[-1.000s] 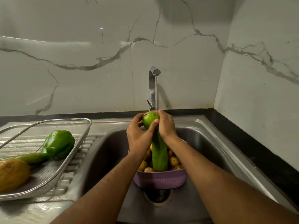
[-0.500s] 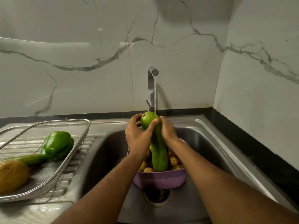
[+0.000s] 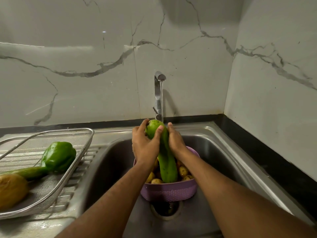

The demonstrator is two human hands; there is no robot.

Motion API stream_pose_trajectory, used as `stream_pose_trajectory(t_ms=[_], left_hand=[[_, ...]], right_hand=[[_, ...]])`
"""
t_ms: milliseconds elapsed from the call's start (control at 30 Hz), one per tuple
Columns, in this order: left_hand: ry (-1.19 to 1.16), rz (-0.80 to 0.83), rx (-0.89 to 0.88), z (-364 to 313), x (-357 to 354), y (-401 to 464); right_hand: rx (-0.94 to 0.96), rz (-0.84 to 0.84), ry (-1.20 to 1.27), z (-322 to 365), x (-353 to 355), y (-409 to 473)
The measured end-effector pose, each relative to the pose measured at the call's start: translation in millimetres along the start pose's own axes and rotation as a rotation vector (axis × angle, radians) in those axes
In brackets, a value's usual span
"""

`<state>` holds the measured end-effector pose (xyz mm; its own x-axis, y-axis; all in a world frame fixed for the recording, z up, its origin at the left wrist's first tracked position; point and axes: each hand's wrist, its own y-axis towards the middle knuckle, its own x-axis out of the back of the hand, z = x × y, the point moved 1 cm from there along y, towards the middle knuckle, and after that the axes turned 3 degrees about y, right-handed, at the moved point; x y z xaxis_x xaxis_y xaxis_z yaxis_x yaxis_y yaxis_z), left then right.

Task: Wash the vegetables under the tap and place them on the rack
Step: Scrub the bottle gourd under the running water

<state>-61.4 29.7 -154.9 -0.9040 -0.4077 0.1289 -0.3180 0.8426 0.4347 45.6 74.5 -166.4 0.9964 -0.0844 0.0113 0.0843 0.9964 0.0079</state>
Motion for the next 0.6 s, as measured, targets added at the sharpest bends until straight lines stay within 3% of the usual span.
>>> stream_pose_trajectory(t_ms=[200, 333, 467, 600], left_hand=[[-0.085, 0.02, -0.02, 3, 2, 6], [-0.19, 0.0, 0.037, 1, 3, 8], [-0.341, -0.075, 0.128, -1, 14, 16], [-0.427, -0.074, 0.167, -3, 18, 14]], right_hand=[[0.34, -0.082, -0.072, 26, -15, -13], [0.246, -0.147, -0.025, 4, -9, -9], [0.057, -0.097, -0.214, -25, 11, -3], [0.117, -0.119, -0.287, -11, 9, -4]])
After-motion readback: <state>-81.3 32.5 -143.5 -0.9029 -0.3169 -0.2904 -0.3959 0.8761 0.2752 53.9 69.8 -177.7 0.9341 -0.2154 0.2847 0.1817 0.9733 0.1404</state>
